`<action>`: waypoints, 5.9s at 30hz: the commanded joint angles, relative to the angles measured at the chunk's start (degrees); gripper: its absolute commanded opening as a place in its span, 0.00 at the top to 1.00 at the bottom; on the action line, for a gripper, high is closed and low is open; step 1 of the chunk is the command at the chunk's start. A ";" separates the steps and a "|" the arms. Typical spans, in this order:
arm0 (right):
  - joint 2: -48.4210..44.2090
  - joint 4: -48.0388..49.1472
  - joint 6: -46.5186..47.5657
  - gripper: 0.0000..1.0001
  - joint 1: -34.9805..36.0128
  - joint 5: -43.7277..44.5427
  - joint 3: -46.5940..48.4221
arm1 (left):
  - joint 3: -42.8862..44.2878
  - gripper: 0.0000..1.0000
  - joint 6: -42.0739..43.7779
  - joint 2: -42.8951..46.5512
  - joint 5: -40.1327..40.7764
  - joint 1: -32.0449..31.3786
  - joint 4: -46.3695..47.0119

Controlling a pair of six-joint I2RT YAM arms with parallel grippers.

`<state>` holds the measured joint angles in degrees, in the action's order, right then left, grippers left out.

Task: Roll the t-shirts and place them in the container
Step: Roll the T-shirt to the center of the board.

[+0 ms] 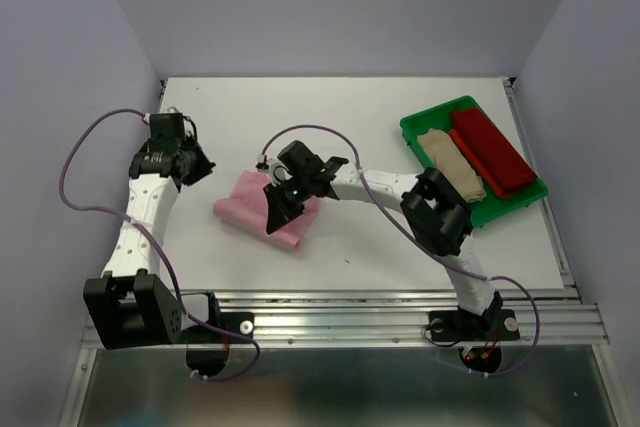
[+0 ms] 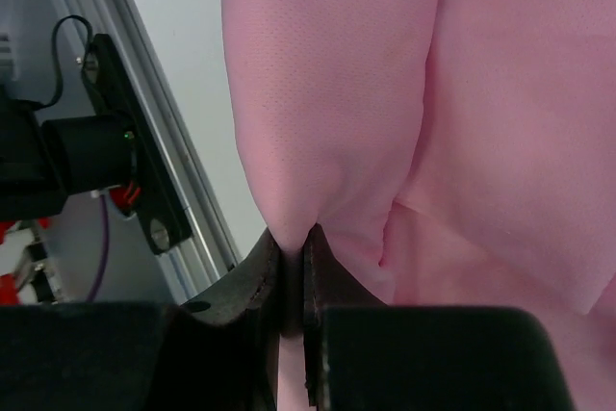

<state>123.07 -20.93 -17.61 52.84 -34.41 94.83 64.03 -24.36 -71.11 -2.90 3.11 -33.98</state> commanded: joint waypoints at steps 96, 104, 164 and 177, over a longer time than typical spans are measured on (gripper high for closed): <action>-11.18 0.63 -4.72 0.99 -0.81 21.39 -14.14 | -7.52 1.00 -1.83 -17.39 3.42 -13.31 7.61; -8.19 3.26 -2.96 0.99 -0.81 29.14 -16.78 | -7.08 1.00 -1.74 -17.57 3.69 -13.40 7.61; -10.03 6.95 -18.68 0.99 -2.04 45.14 -27.32 | -14.11 1.00 -3.59 -13.70 3.87 -9.79 7.70; -17.42 8.18 -25.64 0.99 -2.04 48.30 -36.38 | -14.20 1.00 -3.94 -14.49 0.44 -11.11 9.72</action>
<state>106.30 -5.76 -42.46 51.33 10.22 61.56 50.11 -28.25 -85.69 -1.61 -7.51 -24.67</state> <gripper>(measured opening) 0.014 0.025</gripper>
